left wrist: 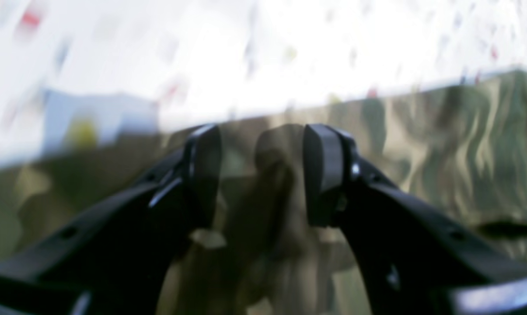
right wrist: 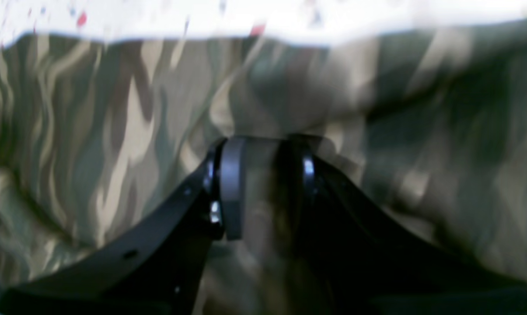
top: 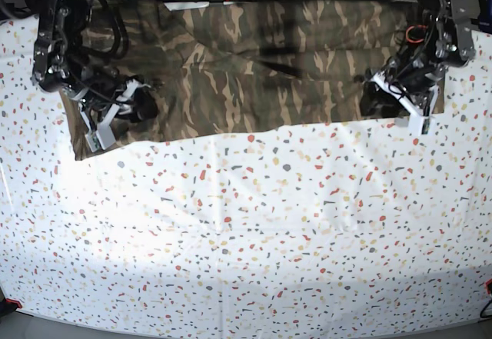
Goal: Fold the T-shirt properly
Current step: 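Lower both grippers onto the folded edge of the shirt and grasp it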
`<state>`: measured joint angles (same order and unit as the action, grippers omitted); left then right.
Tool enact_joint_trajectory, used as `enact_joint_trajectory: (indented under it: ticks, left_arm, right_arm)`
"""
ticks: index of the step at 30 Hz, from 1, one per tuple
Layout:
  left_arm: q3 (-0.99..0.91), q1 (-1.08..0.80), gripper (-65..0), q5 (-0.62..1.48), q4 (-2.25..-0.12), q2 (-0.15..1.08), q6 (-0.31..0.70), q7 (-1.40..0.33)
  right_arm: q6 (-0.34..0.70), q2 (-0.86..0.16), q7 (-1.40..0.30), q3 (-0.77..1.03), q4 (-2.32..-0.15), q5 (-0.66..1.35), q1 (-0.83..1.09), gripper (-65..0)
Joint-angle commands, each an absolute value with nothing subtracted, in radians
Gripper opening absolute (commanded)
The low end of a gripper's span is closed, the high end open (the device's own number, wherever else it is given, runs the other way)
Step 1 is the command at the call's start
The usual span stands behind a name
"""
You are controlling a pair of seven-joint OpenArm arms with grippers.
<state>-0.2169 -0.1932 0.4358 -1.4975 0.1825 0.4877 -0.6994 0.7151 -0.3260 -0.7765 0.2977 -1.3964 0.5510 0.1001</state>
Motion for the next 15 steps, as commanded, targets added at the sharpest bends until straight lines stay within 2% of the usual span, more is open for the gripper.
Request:
enact_joint_trajectory:
  ticks: [1,8,12,15]
  left_arm:
    - [-0.19,-0.186,-35.6,0.36,-1.445,0.181,0.464,-0.799]
    - [-0.143,-0.096,-35.6,0.34,-1.297,0.183,0.464,-0.797]
    - [-0.143,-0.07,-35.7,0.345,-1.302,0.201,0.464,-0.796]
    - [-0.143,-0.058,-38.2,0.383,-1.403,0.226,0.461,-0.873]
  right_arm:
    - [0.698,-0.338,-0.792,0.3,-1.368,0.494,0.074,-48.9]
    - [0.698,-0.339,-0.763,0.301,-1.176,0.444,-0.042,-48.9]
    - [0.698,-0.342,-0.757,0.301,-1.165,0.441,-0.073,-48.9]
    - [0.698,-0.344,-0.766,0.301,-1.165,0.441,-0.08,-48.9]
